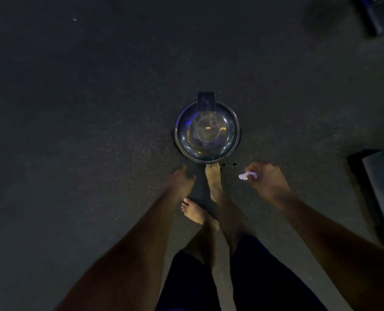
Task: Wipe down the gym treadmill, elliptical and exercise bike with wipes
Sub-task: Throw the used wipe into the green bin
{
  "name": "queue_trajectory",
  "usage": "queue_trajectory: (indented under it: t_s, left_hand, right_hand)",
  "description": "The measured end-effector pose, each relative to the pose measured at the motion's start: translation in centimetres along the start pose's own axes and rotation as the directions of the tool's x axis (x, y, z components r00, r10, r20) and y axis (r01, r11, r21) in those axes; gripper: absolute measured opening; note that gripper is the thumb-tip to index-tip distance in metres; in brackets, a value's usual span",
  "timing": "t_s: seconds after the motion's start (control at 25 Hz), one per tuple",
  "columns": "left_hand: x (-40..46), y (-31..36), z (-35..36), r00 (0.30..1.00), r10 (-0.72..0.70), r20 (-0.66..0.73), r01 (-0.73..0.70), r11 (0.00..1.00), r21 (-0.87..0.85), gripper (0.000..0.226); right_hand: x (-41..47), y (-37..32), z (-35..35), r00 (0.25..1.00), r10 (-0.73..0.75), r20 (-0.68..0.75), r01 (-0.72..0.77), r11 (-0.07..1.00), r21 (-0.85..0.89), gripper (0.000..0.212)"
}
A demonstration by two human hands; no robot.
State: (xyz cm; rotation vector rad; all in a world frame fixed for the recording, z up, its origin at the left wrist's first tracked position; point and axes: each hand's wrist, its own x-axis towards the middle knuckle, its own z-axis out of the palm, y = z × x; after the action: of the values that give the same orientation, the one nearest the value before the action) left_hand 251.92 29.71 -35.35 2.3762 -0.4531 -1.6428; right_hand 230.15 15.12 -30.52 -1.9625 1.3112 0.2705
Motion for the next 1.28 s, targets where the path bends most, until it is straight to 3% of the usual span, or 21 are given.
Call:
queue_trajectory:
  t_s: [0.16,0.36,0.52,0.68,0.88,1.12,1.28]
  left_hand:
    - [7.2,2.4,2.8,0.993,-0.070,-0.098,0.039,0.956,-0.292,0.056]
    - [11.4,2.7,5.3,0.963,-0.268,-0.032,0.195,0.772,-0.604,0.077]
    - [12.5,2.7,7.1,0.939,-0.343,-0.013,0.220,0.630,-0.745,0.051]
    - [12.5,3.0,7.4,0.921,-0.387,-0.048,0.156,0.478,-0.864,0.027]
    - [13.0,4.8,7.2,0.898,-0.435,-0.066,0.148,0.440,-0.886,0.059]
    - [12.0,5.1,6.1,0.875,-0.467,-0.128,0.108,0.446,-0.889,0.047]
    - [10.4,5.0,4.7,0.834,-0.445,-0.326,-0.054,0.523,-0.851,0.037]
  right_hand:
    - [5.2,3.5,4.5,0.997,0.064,0.048,-0.066,0.997,0.046,0.014]
    - [8.8,5.2,8.3,0.986,0.164,0.025,-0.166,0.979,0.121,0.013]
    - [10.1,6.6,9.8,0.978,0.202,0.045,-0.206,0.967,0.151,0.013]
    - [11.2,7.6,9.3,0.973,0.200,0.117,-0.218,0.963,0.158,0.013]
    - [12.6,8.7,8.9,0.970,0.161,0.182,-0.185,0.975,0.121,0.010]
    - [13.7,8.8,9.1,0.971,0.182,0.156,-0.213,0.953,0.215,0.009]
    - [13.7,7.5,9.5,0.941,0.283,0.188,-0.333,0.876,0.349,0.013]
